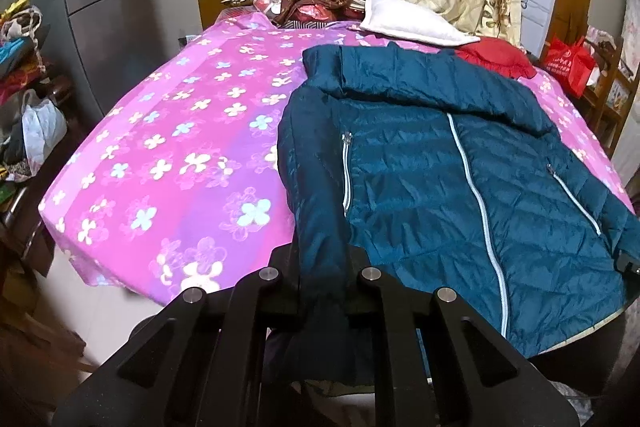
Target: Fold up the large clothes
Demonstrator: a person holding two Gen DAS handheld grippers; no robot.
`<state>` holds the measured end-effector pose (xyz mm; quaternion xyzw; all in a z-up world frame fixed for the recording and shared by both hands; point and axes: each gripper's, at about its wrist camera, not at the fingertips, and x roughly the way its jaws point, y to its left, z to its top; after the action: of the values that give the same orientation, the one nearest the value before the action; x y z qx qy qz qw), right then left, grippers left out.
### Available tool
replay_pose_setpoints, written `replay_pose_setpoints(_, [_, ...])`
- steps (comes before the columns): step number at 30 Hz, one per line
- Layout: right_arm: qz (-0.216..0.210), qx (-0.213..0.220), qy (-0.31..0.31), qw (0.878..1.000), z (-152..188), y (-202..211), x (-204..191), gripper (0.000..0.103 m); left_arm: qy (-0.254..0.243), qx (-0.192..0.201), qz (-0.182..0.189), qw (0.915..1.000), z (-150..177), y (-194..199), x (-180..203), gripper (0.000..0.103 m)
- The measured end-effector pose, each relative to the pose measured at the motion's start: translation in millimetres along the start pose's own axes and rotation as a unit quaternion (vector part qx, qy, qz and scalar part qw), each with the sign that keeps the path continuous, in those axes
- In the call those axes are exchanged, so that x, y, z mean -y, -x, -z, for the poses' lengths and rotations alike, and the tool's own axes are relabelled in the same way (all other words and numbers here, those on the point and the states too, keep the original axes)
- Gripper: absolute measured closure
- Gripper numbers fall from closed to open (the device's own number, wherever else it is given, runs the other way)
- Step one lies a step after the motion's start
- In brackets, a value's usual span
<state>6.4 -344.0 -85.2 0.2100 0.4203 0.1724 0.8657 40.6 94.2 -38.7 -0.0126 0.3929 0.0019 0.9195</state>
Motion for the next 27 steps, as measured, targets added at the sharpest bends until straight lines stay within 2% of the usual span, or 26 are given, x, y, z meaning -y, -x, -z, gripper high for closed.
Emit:
replay_pose_setpoints(5, [-0.013, 0.014, 0.011, 1.0, -6.4, 12.3, -9.6, 0.087, 0.007, 0.019, 0.007, 0.9998, -0.1, 20.6, -3.5, 0.094])
replay_pose_setpoints(13, [-0.02, 0.038, 0.016, 0.999, -30.4, 17.1, -15.9, 0.088, 0.016, 0.037, 0.01, 0.9991, -12.4, 26.4, -6.3, 0.094])
replay_pose_setpoints(22, [-0.012, 0.068, 0.017, 0.997, -70.9, 24.8, -19.2, 0.089, 0.041, 0.058, 0.01, 0.9974, -47.2, 23.0, -16.3, 0.094])
replay_pose_setpoints(27, [-0.005, 0.089, 0.02, 0.996, -97.1, 21.5, -23.3, 0.089, 0.054, 0.066, -0.002, 0.9964, -74.3, 5.9, -17.3, 0.094])
